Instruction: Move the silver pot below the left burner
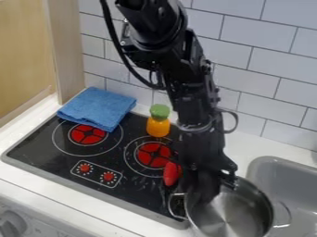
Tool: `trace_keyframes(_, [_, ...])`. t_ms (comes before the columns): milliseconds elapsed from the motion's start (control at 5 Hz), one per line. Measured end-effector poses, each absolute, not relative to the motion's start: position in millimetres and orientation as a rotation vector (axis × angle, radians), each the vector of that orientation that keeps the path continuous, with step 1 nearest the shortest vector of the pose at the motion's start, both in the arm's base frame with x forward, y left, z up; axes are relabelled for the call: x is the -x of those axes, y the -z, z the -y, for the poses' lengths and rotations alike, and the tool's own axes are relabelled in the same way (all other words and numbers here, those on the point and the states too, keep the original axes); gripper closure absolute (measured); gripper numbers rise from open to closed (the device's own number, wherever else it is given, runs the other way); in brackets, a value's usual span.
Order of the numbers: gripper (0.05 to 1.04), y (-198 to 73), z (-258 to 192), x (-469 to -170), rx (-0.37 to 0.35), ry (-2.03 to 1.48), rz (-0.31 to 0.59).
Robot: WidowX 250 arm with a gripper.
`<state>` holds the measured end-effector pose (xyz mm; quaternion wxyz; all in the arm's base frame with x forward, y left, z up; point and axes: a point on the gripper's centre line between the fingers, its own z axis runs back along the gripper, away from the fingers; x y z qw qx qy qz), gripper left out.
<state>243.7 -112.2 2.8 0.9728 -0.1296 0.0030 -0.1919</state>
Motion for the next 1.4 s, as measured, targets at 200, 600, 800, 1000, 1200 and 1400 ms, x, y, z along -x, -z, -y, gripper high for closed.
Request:
trace_keyframes(200, [1.012, -3, 113, -244, 0.263, 0.391, -0.004])
trace_keyframes(600, [1.029, -5, 109, -244, 0.277, 0.381, -0.013])
trace_keyframes(800, [1.030, -22, 101, -252, 0.270, 0.354, 0.046])
trace_keyframes(1000, [1.030, -39, 74, -261, 0.287, 0.264, 0.088])
trace_keyframes(1200, [1.030, -52, 45, -263, 0.302, 0.195, 0.110])
trace_keyframes(1400, [1.030, -54, -1, -262, 0.299, 0.058, 0.116])
